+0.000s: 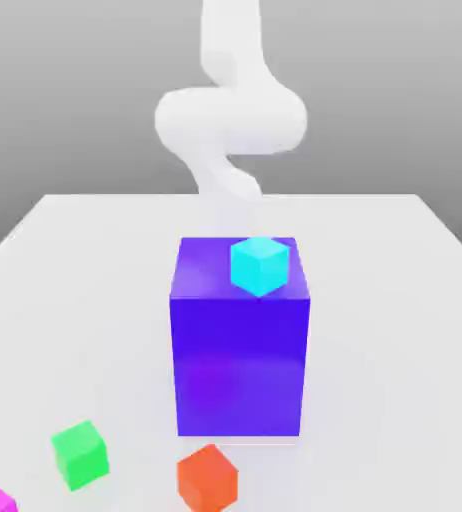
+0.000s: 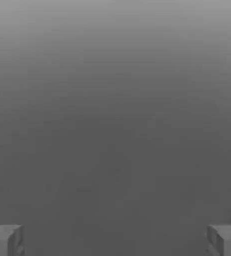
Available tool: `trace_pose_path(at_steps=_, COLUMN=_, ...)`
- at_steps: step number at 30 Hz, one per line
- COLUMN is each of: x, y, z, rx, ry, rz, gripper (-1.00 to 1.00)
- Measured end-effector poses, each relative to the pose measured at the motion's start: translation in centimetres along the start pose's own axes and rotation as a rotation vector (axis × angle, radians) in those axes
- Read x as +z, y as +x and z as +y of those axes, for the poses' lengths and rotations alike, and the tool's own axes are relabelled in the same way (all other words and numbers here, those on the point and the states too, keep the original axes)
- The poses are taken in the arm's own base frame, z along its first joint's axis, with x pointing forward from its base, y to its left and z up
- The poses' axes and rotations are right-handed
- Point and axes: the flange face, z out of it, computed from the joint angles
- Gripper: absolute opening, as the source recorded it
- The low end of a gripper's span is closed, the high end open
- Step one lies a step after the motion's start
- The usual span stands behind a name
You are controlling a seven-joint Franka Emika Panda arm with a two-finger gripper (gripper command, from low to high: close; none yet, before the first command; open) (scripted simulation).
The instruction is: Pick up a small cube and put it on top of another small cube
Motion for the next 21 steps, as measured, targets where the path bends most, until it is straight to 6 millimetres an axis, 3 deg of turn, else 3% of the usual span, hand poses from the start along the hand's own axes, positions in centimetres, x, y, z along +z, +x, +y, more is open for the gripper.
trace_pose_path(at_steps=6, x=9.8, y=3.4, z=2.3, rx=0.085, ry=-0.115, rz=-0.082, gripper=0.00)
trace_pose_path(at_steps=11, x=17.7, y=5.3, z=5.8, rx=0.157, ry=-0.210, rz=-0.142, gripper=0.00)
trace_pose_path(at_steps=16, x=25.4, y=6.5, z=10.5, rx=0.232, ry=-0.309, rz=-0.198, gripper=0.00)
trace_pose_path(at_steps=21, x=32.4, y=6.9, z=16.9, rx=0.316, ry=-0.414, rz=-0.245, gripper=0.00)
